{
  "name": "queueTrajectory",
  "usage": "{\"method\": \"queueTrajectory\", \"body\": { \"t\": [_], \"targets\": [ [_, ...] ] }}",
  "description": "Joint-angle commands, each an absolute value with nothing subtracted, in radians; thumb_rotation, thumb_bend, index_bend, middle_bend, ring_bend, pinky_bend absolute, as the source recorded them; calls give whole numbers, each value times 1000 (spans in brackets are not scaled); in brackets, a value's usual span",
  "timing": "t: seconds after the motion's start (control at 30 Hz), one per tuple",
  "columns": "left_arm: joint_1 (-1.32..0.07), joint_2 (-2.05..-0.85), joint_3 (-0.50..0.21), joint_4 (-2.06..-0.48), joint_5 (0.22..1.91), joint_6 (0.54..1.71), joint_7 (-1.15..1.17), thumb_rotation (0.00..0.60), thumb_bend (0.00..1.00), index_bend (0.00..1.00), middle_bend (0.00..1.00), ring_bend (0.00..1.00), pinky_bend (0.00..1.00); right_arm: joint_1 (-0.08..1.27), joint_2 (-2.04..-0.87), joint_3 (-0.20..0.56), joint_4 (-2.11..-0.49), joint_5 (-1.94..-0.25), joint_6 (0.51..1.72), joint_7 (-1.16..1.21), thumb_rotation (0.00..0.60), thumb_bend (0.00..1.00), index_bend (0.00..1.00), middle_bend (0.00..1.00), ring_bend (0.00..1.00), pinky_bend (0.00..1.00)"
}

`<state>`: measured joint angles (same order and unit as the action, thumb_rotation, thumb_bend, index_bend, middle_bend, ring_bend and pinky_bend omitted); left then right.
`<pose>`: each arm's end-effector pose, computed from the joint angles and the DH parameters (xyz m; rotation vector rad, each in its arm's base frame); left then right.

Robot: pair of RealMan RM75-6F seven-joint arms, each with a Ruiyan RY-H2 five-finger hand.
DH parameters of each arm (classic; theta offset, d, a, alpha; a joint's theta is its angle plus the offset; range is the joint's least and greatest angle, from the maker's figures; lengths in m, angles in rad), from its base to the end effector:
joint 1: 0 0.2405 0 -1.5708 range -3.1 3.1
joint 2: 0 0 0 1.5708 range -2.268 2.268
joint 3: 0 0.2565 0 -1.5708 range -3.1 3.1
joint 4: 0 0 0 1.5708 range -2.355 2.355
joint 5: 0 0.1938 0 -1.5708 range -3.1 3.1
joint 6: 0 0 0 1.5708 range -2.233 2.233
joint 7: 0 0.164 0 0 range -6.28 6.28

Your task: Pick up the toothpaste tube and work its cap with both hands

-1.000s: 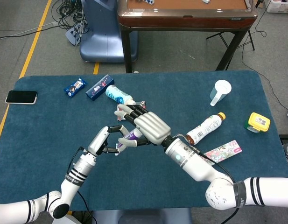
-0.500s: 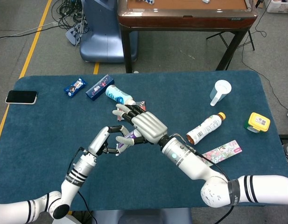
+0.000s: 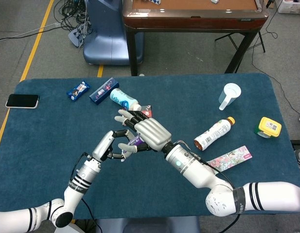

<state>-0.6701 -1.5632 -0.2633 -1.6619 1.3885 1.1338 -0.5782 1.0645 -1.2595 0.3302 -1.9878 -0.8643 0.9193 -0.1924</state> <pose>-0.0742 0.3267 0.0251 -1.4701 -1.7370 -1.8559 0.0308 -0.3402 0.0647 2.0341 -1.1681 1.3523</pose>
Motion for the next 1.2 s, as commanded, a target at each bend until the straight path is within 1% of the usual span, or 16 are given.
{"method": "queueTrajectory", "body": {
  "t": [0.03, 0.27, 0.5, 0.9, 1.2],
  "targets": [
    [-670, -1562, -264, -1663, 1387, 1133, -580, 600, 467, 576, 673, 453, 336, 1064, -1268, 330, -1983, -868, 922, -187, 0, 71, 0, 0, 0, 0],
    [-667, -1561, -267, -1662, 1388, 1138, -591, 600, 467, 577, 673, 453, 336, 1063, -1281, 338, -1972, -873, 920, -163, 0, 72, 0, 0, 0, 0],
    [-660, -1563, -258, -1653, 1405, 1154, -594, 600, 467, 579, 675, 453, 336, 1056, -1266, 354, -1972, -874, 909, -129, 0, 72, 0, 0, 0, 0],
    [-664, -1568, -268, -1649, 1406, 1161, -610, 600, 467, 581, 677, 452, 336, 1070, -1292, 354, -1954, -866, 891, -112, 0, 73, 0, 0, 0, 0],
    [-663, -1569, -274, -1646, 1400, 1163, -623, 600, 466, 581, 677, 452, 336, 1071, -1319, 344, -1942, -871, 907, -121, 0, 73, 0, 0, 0, 0]
  ]
}}
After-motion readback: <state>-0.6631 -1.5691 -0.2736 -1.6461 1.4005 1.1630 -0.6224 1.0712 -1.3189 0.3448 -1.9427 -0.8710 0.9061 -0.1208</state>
